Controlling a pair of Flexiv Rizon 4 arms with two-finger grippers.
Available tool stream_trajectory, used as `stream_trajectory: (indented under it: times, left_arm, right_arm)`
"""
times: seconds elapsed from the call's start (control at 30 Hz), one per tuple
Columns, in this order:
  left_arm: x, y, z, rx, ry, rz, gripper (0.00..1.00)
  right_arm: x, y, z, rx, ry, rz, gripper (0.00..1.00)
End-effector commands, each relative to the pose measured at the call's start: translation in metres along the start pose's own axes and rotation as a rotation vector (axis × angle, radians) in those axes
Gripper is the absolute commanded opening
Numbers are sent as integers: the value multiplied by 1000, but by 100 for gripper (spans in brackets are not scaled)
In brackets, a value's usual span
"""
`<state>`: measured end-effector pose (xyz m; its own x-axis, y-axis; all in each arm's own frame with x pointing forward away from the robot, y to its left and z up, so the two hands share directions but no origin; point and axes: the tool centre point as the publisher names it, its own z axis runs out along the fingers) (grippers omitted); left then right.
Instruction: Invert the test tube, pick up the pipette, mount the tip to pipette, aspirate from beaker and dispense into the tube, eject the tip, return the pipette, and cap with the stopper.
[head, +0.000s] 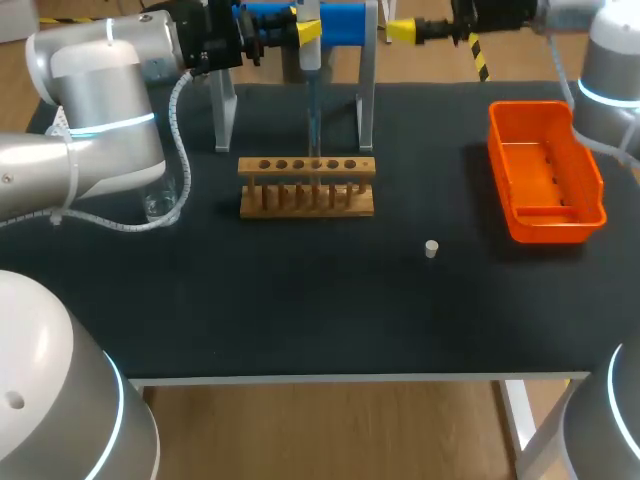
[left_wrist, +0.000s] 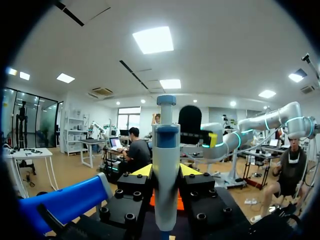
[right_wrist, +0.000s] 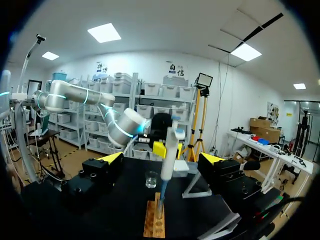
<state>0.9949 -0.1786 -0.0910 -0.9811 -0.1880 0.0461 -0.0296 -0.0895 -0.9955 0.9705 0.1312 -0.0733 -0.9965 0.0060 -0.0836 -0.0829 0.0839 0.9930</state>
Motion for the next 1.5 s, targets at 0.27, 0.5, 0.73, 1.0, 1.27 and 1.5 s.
stream_trajectory:
  times: [0.27,0.5,0.73,1.0,1.27,1.5]
  left_arm:
    - [0,-1,0,-1,-1,-1,0]
    - [0,-1,0,-1,-1,-1,0]
    - [0,-1,0,-1,-1,-1,0]
    - [0,-1,0,-1,-1,-1,0]
    - [0,-1,0,-1,-1,-1,0]
    - [0,-1,0,-1,-1,-1,0]
  right_arm:
    - [16,-102,14,8,10,-32,100]
    - [14,-137,38,66,18,-65,100]
    - [7,-158,59,102,46,-54,100]
    - [3,-172,78,130,74,-2,100]
    - [5,-178,101,156,93,-21,100]
    - [-2,-183,118,191,79,-16,100]
